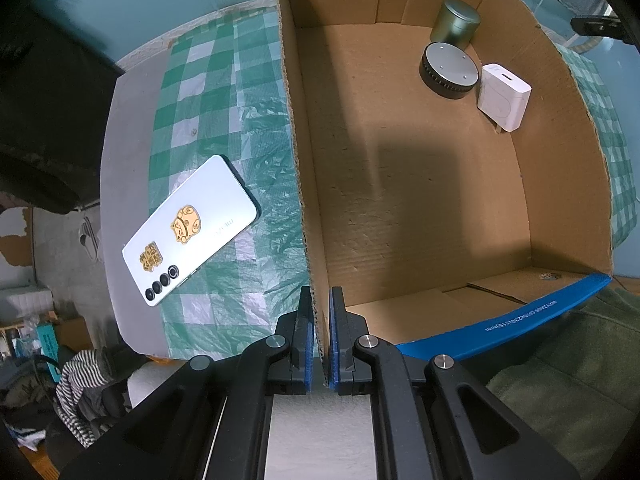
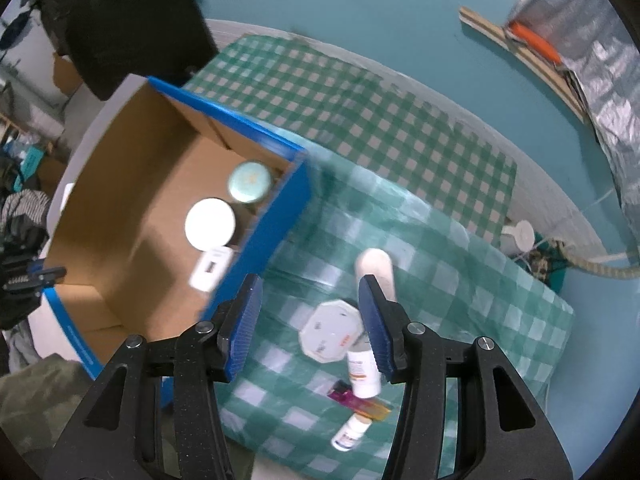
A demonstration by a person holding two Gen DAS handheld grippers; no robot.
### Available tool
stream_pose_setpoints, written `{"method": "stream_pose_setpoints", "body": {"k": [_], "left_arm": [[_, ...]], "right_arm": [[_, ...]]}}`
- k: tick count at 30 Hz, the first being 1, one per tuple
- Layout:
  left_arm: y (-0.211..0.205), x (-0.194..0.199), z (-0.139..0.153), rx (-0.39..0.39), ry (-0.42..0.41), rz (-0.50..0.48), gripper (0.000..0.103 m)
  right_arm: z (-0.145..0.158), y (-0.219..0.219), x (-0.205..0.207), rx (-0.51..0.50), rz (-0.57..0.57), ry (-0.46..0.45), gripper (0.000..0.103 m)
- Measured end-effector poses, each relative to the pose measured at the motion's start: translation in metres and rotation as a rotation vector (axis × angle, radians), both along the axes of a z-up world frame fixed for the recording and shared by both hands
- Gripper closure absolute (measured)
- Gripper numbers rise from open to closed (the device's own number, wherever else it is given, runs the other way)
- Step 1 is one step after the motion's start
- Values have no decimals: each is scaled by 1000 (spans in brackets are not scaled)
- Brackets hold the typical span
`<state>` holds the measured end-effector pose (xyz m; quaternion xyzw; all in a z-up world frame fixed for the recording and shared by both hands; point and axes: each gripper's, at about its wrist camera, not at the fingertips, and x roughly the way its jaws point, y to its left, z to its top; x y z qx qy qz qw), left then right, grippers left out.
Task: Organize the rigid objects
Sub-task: 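Move the right gripper back to the white oval power bank, then close the right gripper on the white oval power bank and lift it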
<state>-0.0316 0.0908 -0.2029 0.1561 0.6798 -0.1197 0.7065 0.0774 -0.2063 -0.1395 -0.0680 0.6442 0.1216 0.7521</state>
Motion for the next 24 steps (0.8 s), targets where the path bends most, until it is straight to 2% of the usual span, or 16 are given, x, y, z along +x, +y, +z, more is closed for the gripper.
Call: {"method": "stream_pose_setpoints", "body": {"k": [8, 17, 24], "left_arm": [[0, 1, 0, 4, 0, 4, 96], [-2, 2, 1, 9, 0, 16, 96], [-2, 1, 2, 10, 1, 29, 96]], "right_arm": [[-37, -41, 13, 4, -49, 55, 53], [-79, -46, 20, 7, -35, 86, 53], [-110, -45, 23, -7, -15, 147, 53]]}}
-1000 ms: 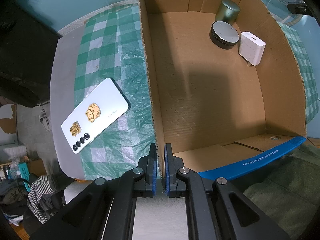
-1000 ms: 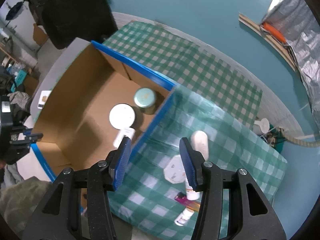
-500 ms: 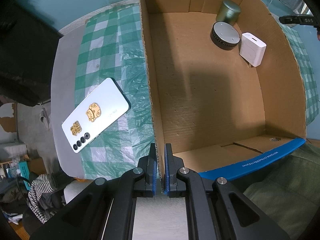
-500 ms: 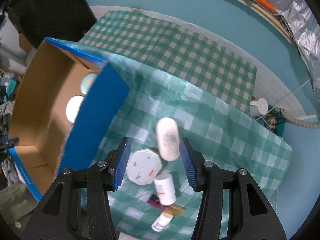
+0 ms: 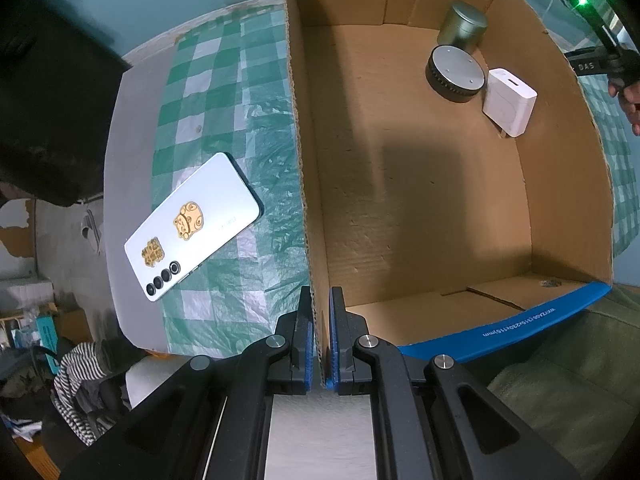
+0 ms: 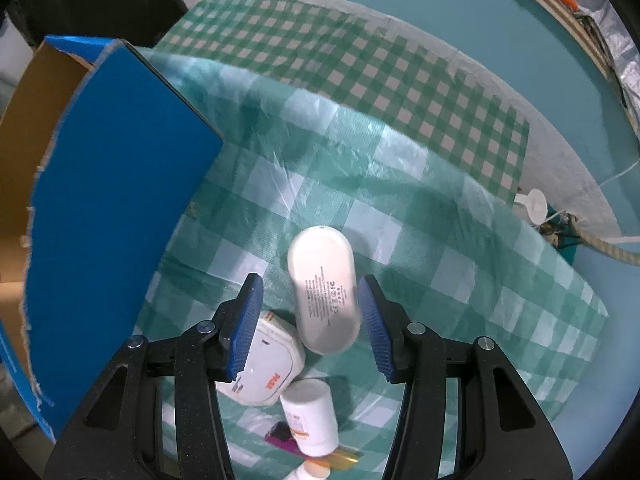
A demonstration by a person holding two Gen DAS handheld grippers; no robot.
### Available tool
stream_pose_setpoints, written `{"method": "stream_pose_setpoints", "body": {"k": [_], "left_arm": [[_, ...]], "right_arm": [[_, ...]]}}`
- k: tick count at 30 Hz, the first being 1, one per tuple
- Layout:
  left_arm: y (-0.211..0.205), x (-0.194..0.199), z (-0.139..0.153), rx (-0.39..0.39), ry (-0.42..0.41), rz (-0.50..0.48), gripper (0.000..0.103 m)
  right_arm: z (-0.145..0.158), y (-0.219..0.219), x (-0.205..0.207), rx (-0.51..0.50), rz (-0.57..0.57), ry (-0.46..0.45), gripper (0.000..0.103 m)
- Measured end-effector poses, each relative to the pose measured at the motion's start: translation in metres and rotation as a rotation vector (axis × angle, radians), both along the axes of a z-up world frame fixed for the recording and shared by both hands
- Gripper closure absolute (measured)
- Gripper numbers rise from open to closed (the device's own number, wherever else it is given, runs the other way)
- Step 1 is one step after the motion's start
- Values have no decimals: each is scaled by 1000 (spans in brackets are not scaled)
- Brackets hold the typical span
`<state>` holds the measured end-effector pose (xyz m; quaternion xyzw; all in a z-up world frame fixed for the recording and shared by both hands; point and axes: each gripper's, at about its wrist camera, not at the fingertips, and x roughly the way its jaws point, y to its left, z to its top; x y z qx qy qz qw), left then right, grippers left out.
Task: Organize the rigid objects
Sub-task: 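Close the right gripper on the white oval power bank and lift it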
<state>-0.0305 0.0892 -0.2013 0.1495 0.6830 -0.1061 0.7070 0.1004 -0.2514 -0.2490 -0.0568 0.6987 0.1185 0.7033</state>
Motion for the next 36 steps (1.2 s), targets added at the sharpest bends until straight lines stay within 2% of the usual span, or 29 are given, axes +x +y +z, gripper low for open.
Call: {"method": "stream_pose_setpoints", "body": {"k": [7, 15, 21, 29, 30, 36], "left_arm": [[1, -1, 0, 0, -1, 10, 96], [1, -2, -1, 3, 3, 8, 96], [1, -2, -1, 1, 3, 10, 96], [1, -2, -1, -2, 2, 8, 96], [1, -2, 0, -3, 1, 6, 96], [2, -2, -1, -4, 0, -1, 96]], "right_arm": [[-17, 0, -3, -25, -7, 30, 53], [-21, -2, -1, -18, -49, 25, 57], [-23, 3, -1, -42, -42, 14, 66], [-16, -1, -3, -51, -57, 7, 67], [-13, 0, -3, -63, -60, -20, 67], [3, 2, -4, -54, -62, -42, 67]]}}
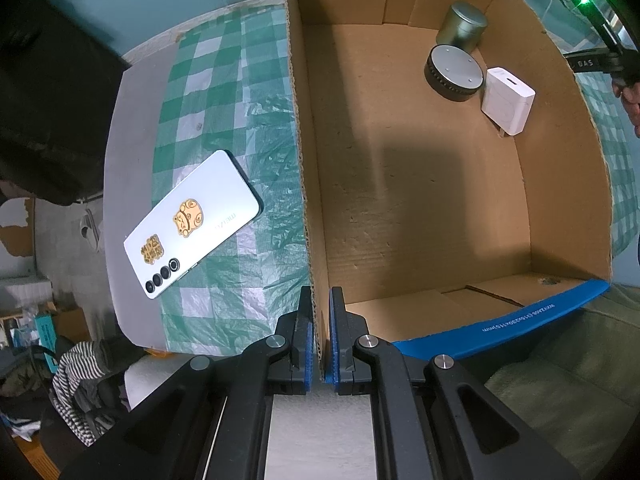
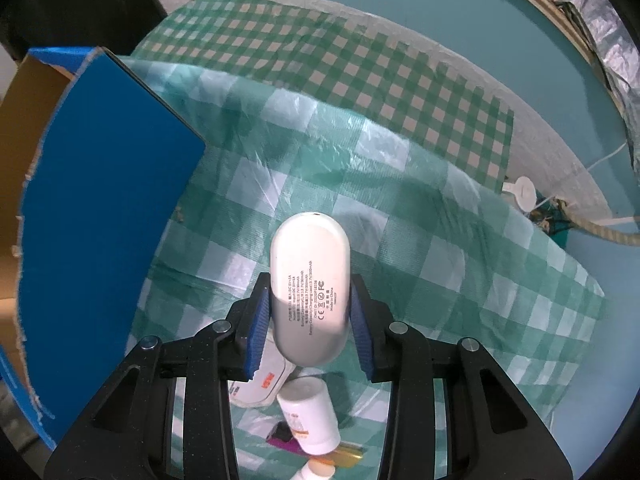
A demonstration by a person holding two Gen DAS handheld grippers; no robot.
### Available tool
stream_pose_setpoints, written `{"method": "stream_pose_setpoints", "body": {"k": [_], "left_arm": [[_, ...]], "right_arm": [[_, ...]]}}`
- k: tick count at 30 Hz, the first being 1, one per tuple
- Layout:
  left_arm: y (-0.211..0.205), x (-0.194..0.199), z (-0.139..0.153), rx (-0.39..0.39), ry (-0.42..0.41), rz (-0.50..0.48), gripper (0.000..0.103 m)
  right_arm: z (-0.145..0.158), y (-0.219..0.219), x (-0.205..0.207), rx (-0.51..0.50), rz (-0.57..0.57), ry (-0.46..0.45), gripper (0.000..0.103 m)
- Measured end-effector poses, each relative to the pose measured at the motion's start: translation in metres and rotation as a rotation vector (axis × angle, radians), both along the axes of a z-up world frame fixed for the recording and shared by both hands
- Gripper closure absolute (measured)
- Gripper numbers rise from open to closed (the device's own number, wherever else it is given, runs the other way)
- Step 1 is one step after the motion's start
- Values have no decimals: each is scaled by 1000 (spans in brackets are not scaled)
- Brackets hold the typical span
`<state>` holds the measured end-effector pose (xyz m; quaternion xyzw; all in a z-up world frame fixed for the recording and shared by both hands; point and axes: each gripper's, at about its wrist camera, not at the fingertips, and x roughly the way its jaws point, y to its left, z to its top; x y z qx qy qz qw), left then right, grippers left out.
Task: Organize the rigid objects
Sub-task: 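Close the right gripper on the white oval power bank and lift it, then carry the power bank with the right gripper over the box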
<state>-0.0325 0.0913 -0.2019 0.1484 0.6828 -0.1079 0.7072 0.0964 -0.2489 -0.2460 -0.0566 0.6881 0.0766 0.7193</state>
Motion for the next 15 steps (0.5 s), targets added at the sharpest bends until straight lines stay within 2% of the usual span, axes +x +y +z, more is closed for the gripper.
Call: {"method": "stream_pose_setpoints", "body": {"k": [15], "left_arm": [[0, -1, 1, -3, -4, -16, 96]], "right_arm": [[59, 22, -10, 54, 28, -37, 67]]}}
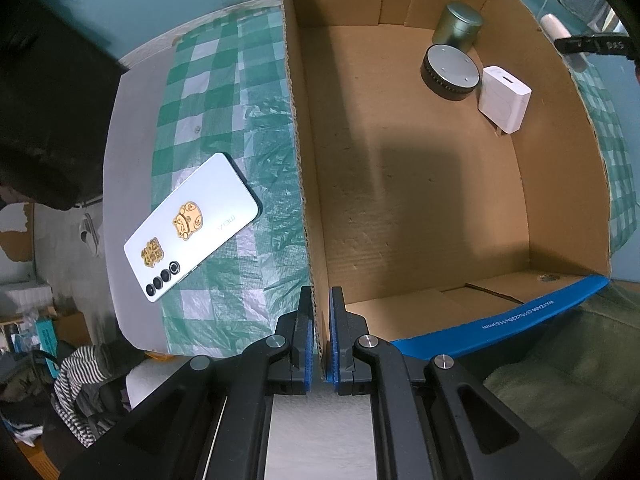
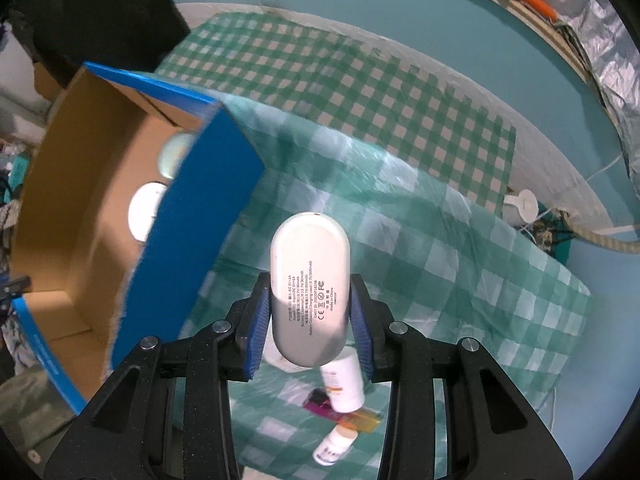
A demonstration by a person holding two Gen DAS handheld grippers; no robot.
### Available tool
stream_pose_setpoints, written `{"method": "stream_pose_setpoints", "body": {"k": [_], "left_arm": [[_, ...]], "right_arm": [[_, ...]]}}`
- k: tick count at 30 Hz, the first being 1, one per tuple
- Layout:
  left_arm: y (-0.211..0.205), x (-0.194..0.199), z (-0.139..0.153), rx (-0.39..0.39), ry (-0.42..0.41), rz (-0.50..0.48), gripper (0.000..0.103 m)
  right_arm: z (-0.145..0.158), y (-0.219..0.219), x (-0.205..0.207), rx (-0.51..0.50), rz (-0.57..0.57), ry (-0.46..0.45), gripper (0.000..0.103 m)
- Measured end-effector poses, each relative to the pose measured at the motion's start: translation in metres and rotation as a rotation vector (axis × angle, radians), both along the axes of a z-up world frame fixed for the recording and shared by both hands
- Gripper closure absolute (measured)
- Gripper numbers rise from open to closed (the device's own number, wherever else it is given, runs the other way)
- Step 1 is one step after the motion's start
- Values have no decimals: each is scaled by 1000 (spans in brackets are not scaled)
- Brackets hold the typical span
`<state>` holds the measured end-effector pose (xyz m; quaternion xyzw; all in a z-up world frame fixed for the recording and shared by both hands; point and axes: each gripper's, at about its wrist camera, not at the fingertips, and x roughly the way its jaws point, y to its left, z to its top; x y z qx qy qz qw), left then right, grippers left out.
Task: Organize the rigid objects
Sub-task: 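Carry the power bank with the right gripper over the box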
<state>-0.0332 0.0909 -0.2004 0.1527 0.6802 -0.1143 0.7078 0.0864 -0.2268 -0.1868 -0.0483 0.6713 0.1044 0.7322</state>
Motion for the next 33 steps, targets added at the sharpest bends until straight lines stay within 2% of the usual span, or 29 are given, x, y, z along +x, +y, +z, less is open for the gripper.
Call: {"method": "stream_pose_setpoints", "body": {"k": [15, 27, 33], "left_arm": [[0, -1, 1, -4, -5, -10, 96], [0, -1, 1, -4, -5, -10, 96], [0, -1, 2, -3, -6, -13, 96]], "right_arm": [[43, 47, -2, 46, 93, -47, 67], [48, 84, 3, 65, 159, -56, 67], [41, 101, 7, 63, 188, -50, 67]]}}
